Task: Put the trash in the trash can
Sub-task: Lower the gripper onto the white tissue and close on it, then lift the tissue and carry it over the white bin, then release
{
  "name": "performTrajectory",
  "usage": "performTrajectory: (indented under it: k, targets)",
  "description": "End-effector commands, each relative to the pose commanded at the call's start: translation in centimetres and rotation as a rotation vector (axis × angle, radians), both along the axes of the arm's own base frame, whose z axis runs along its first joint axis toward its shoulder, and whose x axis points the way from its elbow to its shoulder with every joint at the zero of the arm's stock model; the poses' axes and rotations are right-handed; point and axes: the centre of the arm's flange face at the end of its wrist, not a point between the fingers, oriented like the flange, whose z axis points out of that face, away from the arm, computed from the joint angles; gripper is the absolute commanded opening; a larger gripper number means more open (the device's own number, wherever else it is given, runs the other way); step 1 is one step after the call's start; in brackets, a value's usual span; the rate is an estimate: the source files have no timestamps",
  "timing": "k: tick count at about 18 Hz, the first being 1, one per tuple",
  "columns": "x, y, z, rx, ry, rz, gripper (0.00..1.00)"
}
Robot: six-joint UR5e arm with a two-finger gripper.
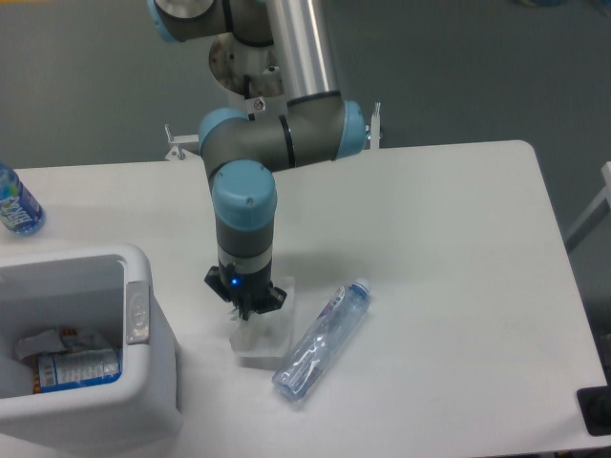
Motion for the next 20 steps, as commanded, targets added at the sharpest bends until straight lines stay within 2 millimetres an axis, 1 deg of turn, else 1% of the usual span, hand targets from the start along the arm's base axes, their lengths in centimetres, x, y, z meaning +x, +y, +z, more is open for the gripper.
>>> performTrajectory:
  k: [3,4,6,9,11,13,14,15,17,19,20]
  targets:
    - [-1.9,-0.7,5.1,0.163,-0.056,0.021,0.00]
    - [-2.9,-1.1,7.0,0.219,-0.074,0.046,0.00]
    - [-4.6,-1.7,11.3,0.323,-0.098,0.118,0.00]
    - [-6.9,-1.6,17.7,0.468,-0.139,0.211,0.00]
    - [-7.7,-1.6,21.3,0.549,-0.183,0.257,0.00]
    - [-7.8,-1.4,24.3,0.610,-0.223,0.296,0.00]
    - [-7.5,-1.2,25.3,0.630,-0.247,0.319,0.00]
    - [-7.1,-1.0,26.0,0.643,-0.269,0.332,0.00]
    - [-6.4,-0.6,26.7,0.653,-0.297,0.355,0.00]
    - [-3.2,0.7,27.8,0.657,-0.327,0.335,0.00]
    - [-2.3,1.2,27.9,0.656,-0.339,0.329,0.00]
